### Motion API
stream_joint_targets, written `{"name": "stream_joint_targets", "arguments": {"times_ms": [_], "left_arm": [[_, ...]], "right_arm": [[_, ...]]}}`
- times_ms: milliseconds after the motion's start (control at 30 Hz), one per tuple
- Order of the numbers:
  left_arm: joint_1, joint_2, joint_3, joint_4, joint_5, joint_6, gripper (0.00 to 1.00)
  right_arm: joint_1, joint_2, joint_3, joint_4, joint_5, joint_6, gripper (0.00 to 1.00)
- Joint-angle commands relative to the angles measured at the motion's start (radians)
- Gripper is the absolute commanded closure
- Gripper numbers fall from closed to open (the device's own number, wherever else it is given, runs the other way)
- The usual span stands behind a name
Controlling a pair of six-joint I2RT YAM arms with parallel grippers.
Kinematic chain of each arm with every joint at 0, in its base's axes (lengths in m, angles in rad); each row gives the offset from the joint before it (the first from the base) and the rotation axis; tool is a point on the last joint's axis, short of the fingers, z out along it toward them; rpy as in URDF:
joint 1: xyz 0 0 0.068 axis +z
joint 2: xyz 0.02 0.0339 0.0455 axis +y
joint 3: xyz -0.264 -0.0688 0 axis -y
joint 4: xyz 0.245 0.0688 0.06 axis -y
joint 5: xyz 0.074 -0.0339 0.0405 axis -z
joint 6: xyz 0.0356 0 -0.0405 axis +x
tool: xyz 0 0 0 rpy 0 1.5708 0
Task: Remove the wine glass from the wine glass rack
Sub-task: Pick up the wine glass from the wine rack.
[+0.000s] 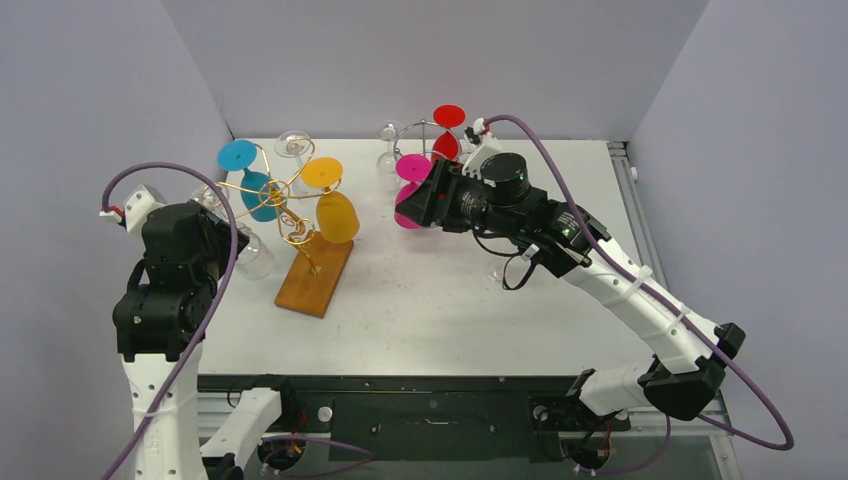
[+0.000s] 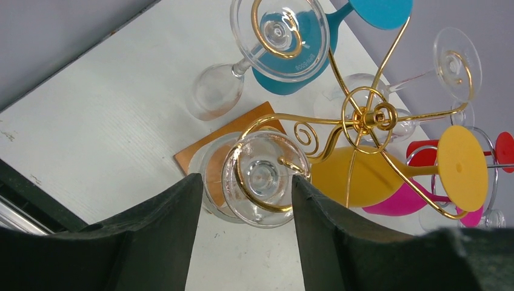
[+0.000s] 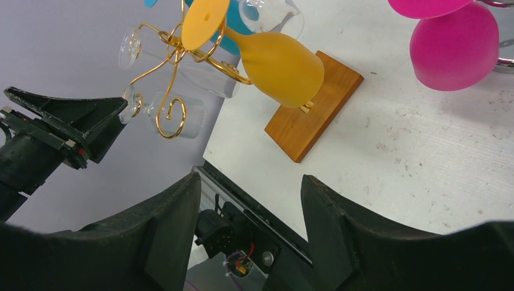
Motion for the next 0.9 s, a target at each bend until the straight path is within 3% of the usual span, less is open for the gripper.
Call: {"name": "stream_joint_targets", "arguments": {"times_ms": [0, 300, 867], "left_arm": [[0.055, 0.000, -0.019, 0.081, 0.067, 0.022, 0.49], [0.137, 0.001, -0.043, 0.135, 0.165, 0.039, 0.57], [0.154, 0.000, -0.017, 0.126, 0.202, 0.054, 0.73]], "right_arm": [[-0.010, -0.035, -0.010, 0.026, 0.007, -0.017, 0.43], [-0.009, -0.033, -0.010, 0.022, 0.014, -0.017, 0.43], [-0.009, -0.016, -0.003, 0.024, 0.010, -0.012, 0.44]]}}
